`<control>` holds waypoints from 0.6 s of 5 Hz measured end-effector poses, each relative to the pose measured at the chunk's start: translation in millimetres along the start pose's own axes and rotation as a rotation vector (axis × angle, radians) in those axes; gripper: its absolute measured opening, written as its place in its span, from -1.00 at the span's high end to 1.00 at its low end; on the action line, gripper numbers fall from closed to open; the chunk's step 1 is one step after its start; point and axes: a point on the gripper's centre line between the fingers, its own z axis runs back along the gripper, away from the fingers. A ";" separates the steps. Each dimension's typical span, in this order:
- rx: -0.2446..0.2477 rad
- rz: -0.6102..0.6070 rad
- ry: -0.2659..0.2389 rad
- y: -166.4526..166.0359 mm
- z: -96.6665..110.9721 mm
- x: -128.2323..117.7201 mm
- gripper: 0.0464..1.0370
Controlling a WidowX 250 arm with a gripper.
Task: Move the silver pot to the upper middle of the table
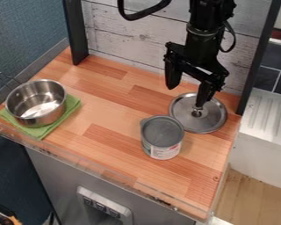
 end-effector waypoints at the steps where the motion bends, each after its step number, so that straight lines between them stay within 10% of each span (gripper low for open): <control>1: -0.005 0.006 0.029 -1.1 -13.1 -5.4 -0.93; 3: -0.008 0.176 0.021 61.8 -13.0 -88.2 -0.93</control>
